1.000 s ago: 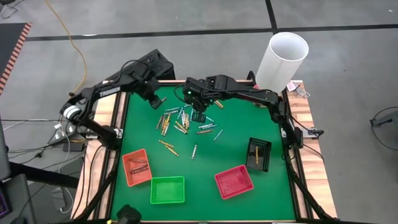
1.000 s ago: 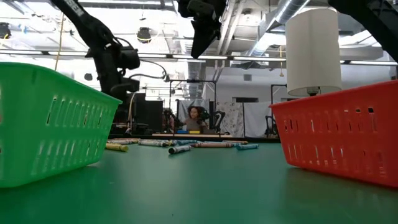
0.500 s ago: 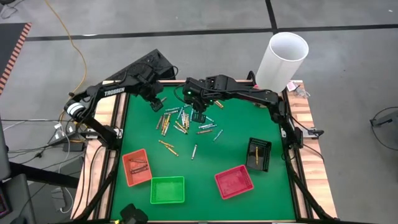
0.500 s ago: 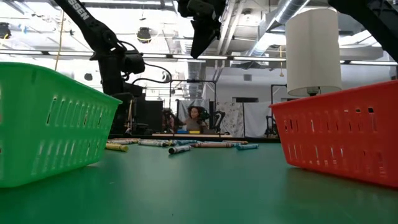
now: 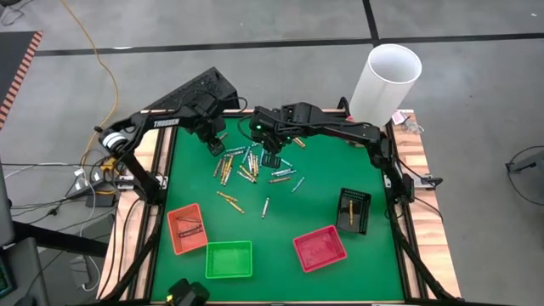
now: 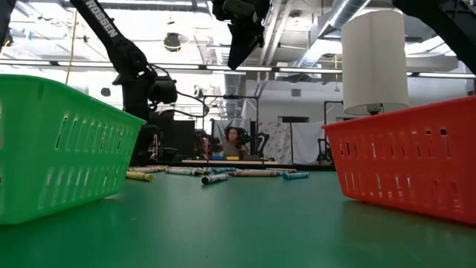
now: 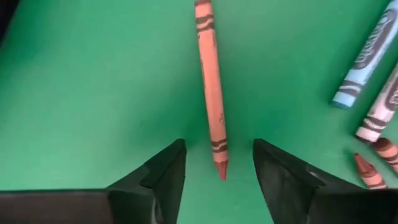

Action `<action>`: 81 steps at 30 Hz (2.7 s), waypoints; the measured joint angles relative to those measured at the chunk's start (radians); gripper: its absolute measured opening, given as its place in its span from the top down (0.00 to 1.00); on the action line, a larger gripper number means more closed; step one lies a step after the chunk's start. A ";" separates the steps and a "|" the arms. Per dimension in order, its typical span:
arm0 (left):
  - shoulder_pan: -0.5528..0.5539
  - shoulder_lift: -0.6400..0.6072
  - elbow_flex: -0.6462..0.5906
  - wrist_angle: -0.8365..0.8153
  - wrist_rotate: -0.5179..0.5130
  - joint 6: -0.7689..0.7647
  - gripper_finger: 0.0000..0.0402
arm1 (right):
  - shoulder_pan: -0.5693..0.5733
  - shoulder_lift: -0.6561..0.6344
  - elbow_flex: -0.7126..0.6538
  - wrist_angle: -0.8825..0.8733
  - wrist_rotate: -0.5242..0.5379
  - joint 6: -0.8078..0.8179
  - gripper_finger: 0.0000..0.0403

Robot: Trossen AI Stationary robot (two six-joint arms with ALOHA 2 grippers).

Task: Sort crayons
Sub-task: Put the brown crayon into the orange bin

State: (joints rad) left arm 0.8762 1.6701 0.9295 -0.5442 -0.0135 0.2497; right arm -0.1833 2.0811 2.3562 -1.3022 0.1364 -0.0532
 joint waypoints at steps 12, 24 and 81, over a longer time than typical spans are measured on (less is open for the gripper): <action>0.000 0.042 0.003 0.012 -0.003 0.001 0.90 | 0.000 0.000 0.000 0.000 0.000 0.001 0.84; 0.001 -0.001 -0.005 0.027 0.001 -0.031 0.99 | 0.020 0.000 0.000 0.163 0.000 0.012 0.84; -0.389 -1.195 -0.211 0.452 0.182 -0.388 1.00 | 0.100 -0.177 -0.516 1.593 -0.097 -0.127 0.53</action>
State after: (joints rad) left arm 0.4868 0.4751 0.7184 -0.0918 0.1680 -0.1378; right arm -0.0835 1.9042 1.8404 0.2911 0.0399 -0.1807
